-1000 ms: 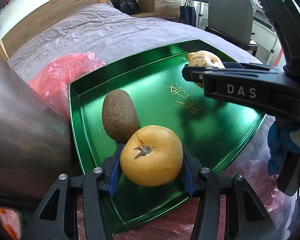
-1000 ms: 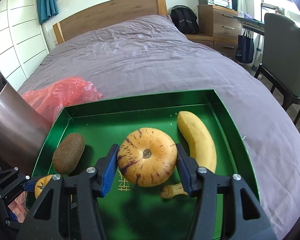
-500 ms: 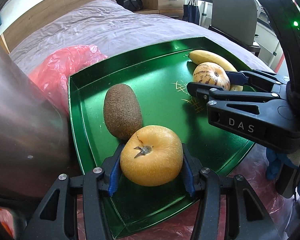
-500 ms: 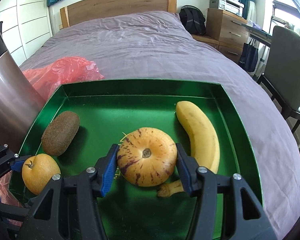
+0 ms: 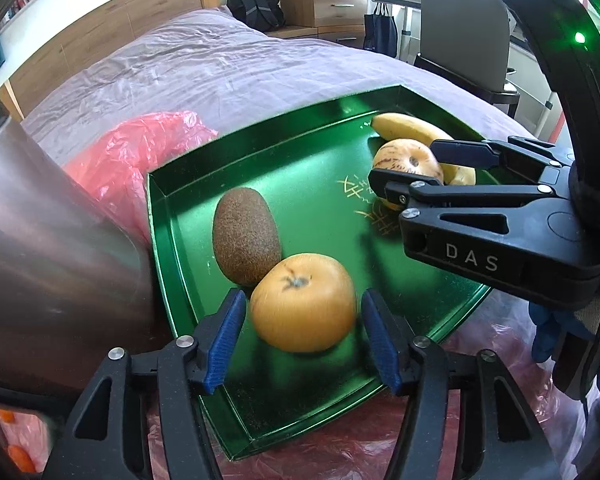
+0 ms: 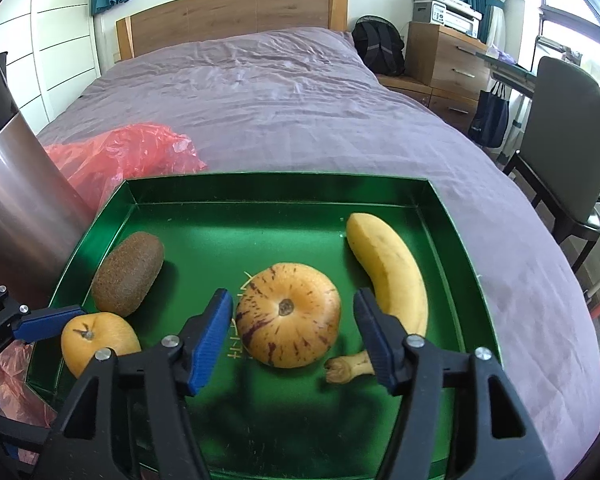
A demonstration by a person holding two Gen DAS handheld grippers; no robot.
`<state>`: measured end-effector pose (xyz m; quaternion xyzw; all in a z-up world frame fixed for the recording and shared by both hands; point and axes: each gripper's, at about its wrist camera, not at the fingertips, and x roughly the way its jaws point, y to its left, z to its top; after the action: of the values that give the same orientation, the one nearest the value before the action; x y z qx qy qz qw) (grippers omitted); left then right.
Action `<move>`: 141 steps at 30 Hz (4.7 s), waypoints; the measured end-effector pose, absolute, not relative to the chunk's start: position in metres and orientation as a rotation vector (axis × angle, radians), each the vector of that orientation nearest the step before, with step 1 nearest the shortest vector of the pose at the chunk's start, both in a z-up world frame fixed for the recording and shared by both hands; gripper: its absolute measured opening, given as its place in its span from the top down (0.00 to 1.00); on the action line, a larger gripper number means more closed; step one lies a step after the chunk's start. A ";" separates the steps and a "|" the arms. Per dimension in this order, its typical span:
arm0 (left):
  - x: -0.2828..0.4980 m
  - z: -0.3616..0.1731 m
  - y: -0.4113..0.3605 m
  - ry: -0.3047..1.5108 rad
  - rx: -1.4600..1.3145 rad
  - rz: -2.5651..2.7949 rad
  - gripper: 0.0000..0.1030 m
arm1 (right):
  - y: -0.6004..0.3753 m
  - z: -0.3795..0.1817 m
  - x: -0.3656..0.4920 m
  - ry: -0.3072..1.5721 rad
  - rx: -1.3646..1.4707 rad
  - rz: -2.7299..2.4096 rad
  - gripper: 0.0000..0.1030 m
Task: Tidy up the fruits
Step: 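Open the right tool to release the melon while the left tool releases the apple, then withdraw both open tools from the tray back toward the fruit spread, then grasp a mandarin with the right tool while the left tool grasps a kiwi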
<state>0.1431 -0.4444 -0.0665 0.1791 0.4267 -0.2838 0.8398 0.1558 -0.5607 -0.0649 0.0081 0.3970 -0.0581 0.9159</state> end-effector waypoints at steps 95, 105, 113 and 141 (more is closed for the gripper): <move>0.011 0.052 0.005 0.705 -0.014 0.091 0.06 | -0.257 0.060 -0.077 0.668 -0.067 0.218 0.00; 0.047 0.013 0.093 0.760 -0.079 0.254 0.06 | -0.209 0.050 -0.042 0.717 -0.086 0.285 0.00; 0.084 -0.036 0.142 0.849 -0.071 0.306 0.06 | -0.165 0.028 -0.004 0.772 -0.112 0.341 0.00; 0.189 -0.117 0.162 0.999 -0.052 0.116 0.26 | -0.057 -0.077 0.135 0.937 -0.110 0.470 0.00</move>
<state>0.1893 0.1617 -0.1174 -0.0249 0.4785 0.0554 0.8760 0.1347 -0.0565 -0.0773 -0.0526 0.4472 0.2243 0.8643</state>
